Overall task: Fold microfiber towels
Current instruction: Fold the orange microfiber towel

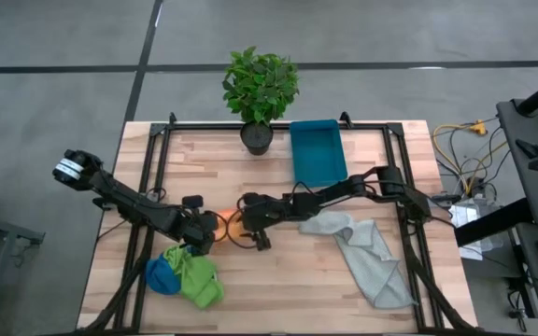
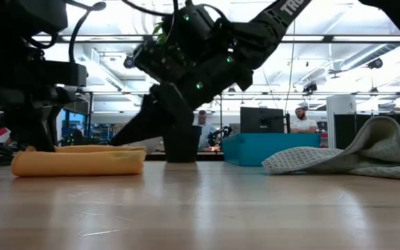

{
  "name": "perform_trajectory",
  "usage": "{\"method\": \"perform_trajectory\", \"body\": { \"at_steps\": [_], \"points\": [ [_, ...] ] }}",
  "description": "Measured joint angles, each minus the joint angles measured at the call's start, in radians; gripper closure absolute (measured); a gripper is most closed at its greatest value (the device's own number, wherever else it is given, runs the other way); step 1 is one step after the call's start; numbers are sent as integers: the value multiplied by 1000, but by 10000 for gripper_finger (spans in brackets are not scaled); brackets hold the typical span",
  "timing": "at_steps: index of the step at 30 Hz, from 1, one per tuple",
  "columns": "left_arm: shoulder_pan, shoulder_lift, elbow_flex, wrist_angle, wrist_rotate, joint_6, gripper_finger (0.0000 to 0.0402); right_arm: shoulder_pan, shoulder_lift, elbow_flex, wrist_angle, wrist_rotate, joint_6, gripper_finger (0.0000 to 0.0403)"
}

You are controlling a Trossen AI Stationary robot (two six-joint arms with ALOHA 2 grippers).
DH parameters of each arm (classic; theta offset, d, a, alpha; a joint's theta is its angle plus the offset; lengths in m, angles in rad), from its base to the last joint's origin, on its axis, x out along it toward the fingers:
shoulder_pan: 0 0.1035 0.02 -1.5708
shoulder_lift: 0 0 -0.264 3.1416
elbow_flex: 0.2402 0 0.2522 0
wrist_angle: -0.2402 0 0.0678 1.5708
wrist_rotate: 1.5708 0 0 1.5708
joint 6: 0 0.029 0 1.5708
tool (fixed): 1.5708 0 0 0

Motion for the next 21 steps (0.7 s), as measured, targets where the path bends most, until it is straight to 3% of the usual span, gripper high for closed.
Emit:
{"method": "perform_trajectory", "body": {
  "at_steps": [5, 11, 17, 21],
  "points": [
    [0, 0, 0, 1, 0, -2, 401, 10, 0, 10, -1, -32, -47, 191],
    [0, 0, 0, 1, -2, -18, 401, -14, 12, 6, -82, 43, 115, 191],
    [0, 0, 0, -47, -90, -167, 395, -16, 31, 12, -159, 34, 135, 191],
    [9, -1, 0, -90, -112, -253, 360, -11, 34, 12, -169, 19, 148, 191]
  ]
}}
